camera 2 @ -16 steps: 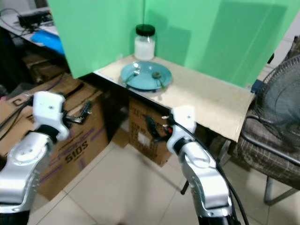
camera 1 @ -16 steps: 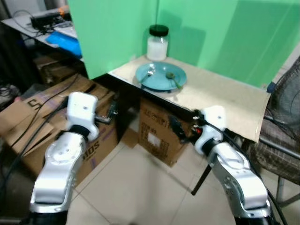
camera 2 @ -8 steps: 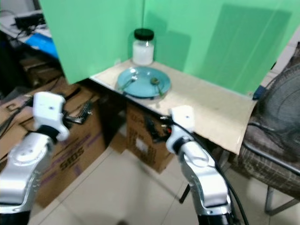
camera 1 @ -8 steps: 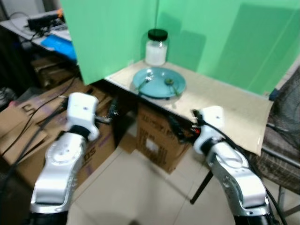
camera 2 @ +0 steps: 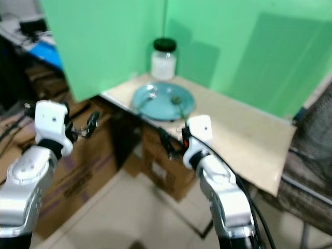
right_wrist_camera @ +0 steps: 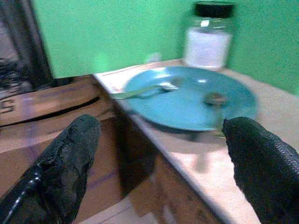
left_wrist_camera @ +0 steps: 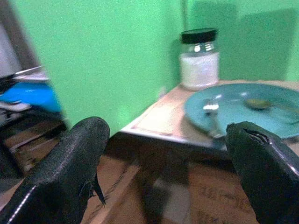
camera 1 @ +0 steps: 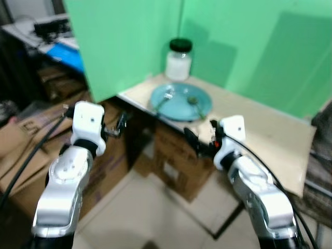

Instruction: Setting the table

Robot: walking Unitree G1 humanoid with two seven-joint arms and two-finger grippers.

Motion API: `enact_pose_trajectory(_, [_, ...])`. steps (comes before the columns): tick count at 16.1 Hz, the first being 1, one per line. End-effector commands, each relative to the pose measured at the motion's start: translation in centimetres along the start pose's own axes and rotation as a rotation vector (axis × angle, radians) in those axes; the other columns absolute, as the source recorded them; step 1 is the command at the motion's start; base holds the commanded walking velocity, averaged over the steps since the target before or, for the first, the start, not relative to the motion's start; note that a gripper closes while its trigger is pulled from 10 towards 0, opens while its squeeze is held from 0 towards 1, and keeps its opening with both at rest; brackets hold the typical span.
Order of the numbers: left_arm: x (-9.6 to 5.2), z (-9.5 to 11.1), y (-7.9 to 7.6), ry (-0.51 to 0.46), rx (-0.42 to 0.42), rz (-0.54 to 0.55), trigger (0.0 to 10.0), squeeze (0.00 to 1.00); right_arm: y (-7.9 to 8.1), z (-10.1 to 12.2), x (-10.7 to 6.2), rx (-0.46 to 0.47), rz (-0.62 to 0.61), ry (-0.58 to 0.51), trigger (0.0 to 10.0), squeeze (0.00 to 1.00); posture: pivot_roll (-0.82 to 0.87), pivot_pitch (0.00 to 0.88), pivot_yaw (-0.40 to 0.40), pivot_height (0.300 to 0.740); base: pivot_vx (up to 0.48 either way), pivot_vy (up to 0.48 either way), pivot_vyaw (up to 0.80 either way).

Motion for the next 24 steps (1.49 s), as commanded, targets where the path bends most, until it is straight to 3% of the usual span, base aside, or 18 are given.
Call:
enact_pose_trajectory(1, [0.2,0.2,-1.0,-0.009,-0.004,-0.033,10.0,0.00,-1.1,0.0,-0.4,-0.007,-0.039,0.002,10.0,0.00,0.11,0.000,-0.033,0.740,0.352,0.000,0.00])
enact_pose_trajectory(8, [0.3,0.4,-0.5,-0.016,0.004,-0.023,10.0,0.00,-0.9,0.2,0.1,-0.007,-0.031,-0.007,10.0,0.00,0.13,0.000,-0.036,0.740,0.349,0.000,0.00])
enact_pose_trajectory(11, [0.1,0.2,-0.1,0.003,0.037,-0.047,10.0,0.00,-0.6,-0.1,-0.1,0.010,-0.055,-0.020,10.0,0.00,0.13,0.000,0.019,0.740,0.352,0.000,0.00])
enact_pose_trajectory(14, [0.0,0.3,0.1,0.012,0.060,-0.062,10.0,0.00,-0.1,-0.9,-0.3,0.030,-0.056,-0.011,10.0,0.00,0.16,0.000,0.025,0.740,0.351,0.000,0.00])
enact_pose_trajectory(24, [-0.2,-0.1,-1.0,0.035,0.089,-0.132,10.0,0.00,-0.5,-0.1,0.6,0.026,-0.055,-0.030,10.0,0.00,0.15,0.000,0.034,0.740,0.352,0.000,0.00])
Point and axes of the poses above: a point about 5 cm out from each wrist's last joint towards the gripper, its own x axis pointing out of the wrist towards the gripper, its own z axis along the axis of the wrist's last joint, y = z × x, the point moved 3 cm from there along x, pointing out of the wrist towards the gripper, and after that the axes turned 2 degrees about -x, right-handed, at the moved point
